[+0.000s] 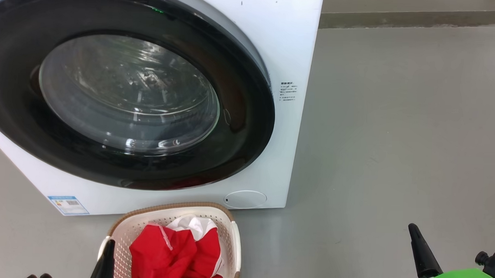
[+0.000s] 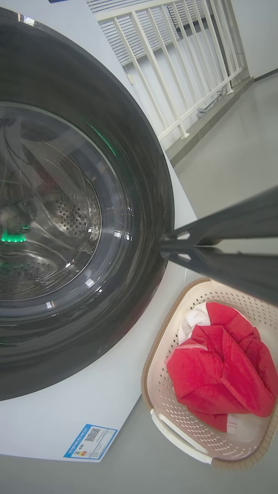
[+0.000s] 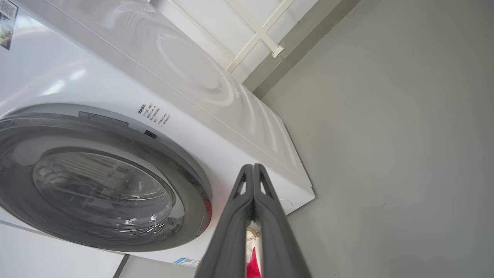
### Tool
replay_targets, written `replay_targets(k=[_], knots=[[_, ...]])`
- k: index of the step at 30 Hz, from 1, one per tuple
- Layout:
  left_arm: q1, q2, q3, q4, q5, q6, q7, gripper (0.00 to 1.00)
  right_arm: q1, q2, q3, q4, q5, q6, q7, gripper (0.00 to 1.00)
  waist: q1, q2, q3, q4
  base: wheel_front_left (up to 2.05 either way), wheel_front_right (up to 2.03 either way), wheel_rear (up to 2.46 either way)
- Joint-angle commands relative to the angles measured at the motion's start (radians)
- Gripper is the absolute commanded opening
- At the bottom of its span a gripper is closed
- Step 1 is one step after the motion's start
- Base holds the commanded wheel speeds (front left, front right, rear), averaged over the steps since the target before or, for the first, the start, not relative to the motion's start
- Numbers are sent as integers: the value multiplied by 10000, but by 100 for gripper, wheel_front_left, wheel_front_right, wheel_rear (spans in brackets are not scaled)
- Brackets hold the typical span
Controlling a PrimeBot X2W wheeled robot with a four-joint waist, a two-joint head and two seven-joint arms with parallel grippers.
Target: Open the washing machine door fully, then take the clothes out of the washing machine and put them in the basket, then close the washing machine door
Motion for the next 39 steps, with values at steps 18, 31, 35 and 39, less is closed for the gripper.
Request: replay_targets(k=[18, 31, 35, 39], knots=[[-673, 54, 346, -269, -2023, -43, 520, 0, -766, 21, -212, -341, 1632, -5, 527, 0, -1, 0, -41, 41, 0, 0, 0], [-869, 33, 441, -283, -3525, -50, 918, 0, -1004, 94, -390, -388, 2836, -6, 942, 0, -1, 0, -74, 73, 0, 0, 0], [-939, 25, 474, -288, -4062, -53, 1060, 0, -1089, 120, -454, -405, 3266, -7, 1090, 0, -1, 0, -85, 85, 0, 0, 0], [-996, 19, 501, -292, -4492, -55, 1174, 0, -1157, 141, -506, -419, 3610, -7, 1210, 0, -1, 0, -95, 94, 0, 0, 0]])
